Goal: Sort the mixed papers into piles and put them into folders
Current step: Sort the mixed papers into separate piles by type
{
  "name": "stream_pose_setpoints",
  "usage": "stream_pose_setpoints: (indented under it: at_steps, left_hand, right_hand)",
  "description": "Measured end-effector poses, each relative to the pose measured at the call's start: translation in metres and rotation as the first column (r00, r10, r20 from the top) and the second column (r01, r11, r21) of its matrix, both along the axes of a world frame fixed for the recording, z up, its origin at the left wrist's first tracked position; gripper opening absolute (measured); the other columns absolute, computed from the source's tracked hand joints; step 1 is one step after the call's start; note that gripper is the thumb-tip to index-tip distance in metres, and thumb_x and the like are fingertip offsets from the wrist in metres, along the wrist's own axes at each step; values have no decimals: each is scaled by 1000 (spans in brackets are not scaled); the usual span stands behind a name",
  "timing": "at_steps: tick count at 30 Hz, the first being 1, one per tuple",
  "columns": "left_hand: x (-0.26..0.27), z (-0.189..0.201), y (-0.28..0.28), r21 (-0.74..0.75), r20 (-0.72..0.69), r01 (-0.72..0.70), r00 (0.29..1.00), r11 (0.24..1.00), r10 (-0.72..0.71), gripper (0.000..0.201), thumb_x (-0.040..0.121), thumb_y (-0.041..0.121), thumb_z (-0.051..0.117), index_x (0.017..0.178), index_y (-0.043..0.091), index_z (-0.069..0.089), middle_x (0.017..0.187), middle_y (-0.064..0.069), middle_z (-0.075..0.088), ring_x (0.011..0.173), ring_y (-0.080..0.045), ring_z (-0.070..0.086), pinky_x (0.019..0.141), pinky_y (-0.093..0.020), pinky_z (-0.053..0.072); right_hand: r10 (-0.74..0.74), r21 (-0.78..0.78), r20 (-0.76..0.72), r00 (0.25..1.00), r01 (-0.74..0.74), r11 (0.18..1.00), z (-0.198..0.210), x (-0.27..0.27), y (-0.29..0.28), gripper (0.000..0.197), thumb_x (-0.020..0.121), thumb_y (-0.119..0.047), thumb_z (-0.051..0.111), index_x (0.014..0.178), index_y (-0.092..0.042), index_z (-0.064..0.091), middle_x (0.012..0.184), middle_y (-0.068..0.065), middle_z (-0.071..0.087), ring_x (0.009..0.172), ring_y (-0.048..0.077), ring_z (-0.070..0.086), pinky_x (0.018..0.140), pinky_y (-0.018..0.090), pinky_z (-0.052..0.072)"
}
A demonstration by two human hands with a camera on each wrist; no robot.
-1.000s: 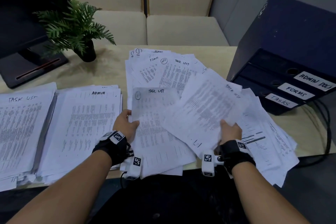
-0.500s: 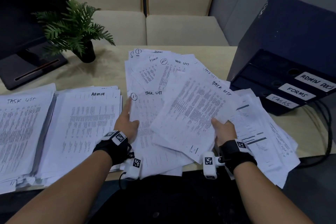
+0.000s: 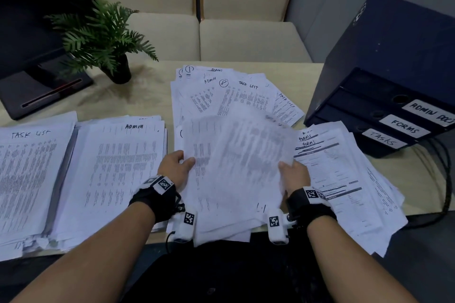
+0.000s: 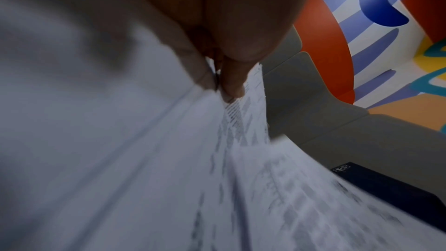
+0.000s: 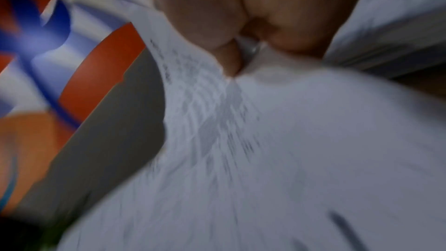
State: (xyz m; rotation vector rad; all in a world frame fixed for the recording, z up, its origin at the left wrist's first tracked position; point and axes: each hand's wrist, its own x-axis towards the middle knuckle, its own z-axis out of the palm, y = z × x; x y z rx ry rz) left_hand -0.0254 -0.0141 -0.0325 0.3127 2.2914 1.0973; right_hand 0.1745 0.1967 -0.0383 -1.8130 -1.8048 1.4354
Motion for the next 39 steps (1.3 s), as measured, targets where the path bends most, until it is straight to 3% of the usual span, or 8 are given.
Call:
stream_pose_setpoints:
  at_steps: [6, 17, 20, 25, 29, 33, 36, 39]
  left_hand:
    - [-1, 1, -3, -5, 25, -21, 999, 1000, 21, 28, 90, 21, 60, 73, 1, 50, 66, -10, 48, 59, -19, 43, 52, -27, 30]
    - [11, 15, -2, 101, 13, 50, 999, 994, -52, 22, 81, 17, 72, 72, 14, 52, 69, 3, 56, 59, -16, 51, 53, -21, 38]
    - [11, 35, -2, 221, 20, 80, 996, 972, -87, 15, 82, 3, 68, 90, 11, 58, 88, 0, 67, 77, -16, 65, 63, -22, 53]
    - [-4, 67, -13, 461, 55, 130, 983, 878, -175, 72, 81, -4, 67, 135, 30, 32, 97, -12, 71, 85, -25, 70, 77, -39, 58]
    - [-15, 83, -20, 528, -37, 125, 992, 840, -124, 80, 83, -8, 62, 147, 23, 26, 93, -3, 71, 82, -12, 70, 74, -27, 57]
    - [-10, 94, -20, 648, -80, 89, 996, 757, -49, 49, 82, -17, 53, 111, 23, 50, 105, 5, 64, 96, -3, 63, 81, -17, 51]
    - [5, 79, -25, 659, -36, 93, 995, 746, -92, 57, 79, -23, 46, 120, 18, 47, 112, -1, 59, 105, -13, 59, 85, -16, 49]
    - [15, 57, -27, 501, -104, 135, 990, 855, -95, 54, 84, -15, 48, 132, 10, 39, 119, -2, 53, 107, -13, 52, 80, -1, 41]
  right_hand:
    - [-257, 15, -15, 966, 258, 966, 3, 24, 23, 33, 94, -19, 54, 121, 0, 58, 119, 15, 62, 108, 32, 59, 90, 32, 43]
    - [291, -77, -63, 955, -295, 952, 16, -20, -33, 24, 94, -20, 57, 114, -10, 66, 106, 7, 69, 103, 26, 63, 87, 35, 51]
    - [195, -7, -153, 969, -198, 980, 22, -27, -36, 35, 90, -20, 64, 124, -17, 56, 111, 0, 65, 100, 18, 61, 84, 30, 46]
    - [-8, -258, -514, 857, -146, 955, 40, -34, -37, 70, 70, -30, 84, 129, -7, 53, 119, 14, 66, 105, 27, 65, 93, 42, 51]
    - [68, -77, -546, 835, -131, 988, 66, -38, -43, 27, 88, 2, 61, 111, -12, 63, 107, 7, 72, 99, 25, 68, 95, 47, 51]
    - [102, 132, -564, 820, -33, 991, 90, -32, -62, 25, 88, 4, 61, 99, -19, 62, 100, 1, 71, 91, 14, 69, 80, 29, 54]
    - [70, 156, -557, 828, 22, 988, 89, -26, -86, 30, 86, 10, 59, 109, -8, 58, 100, 2, 70, 87, 6, 68, 73, 18, 52]
    - [33, 149, -465, 884, 41, 988, 67, -24, -100, 45, 79, 3, 65, 120, -11, 52, 109, 4, 69, 98, 15, 67, 85, 31, 53]
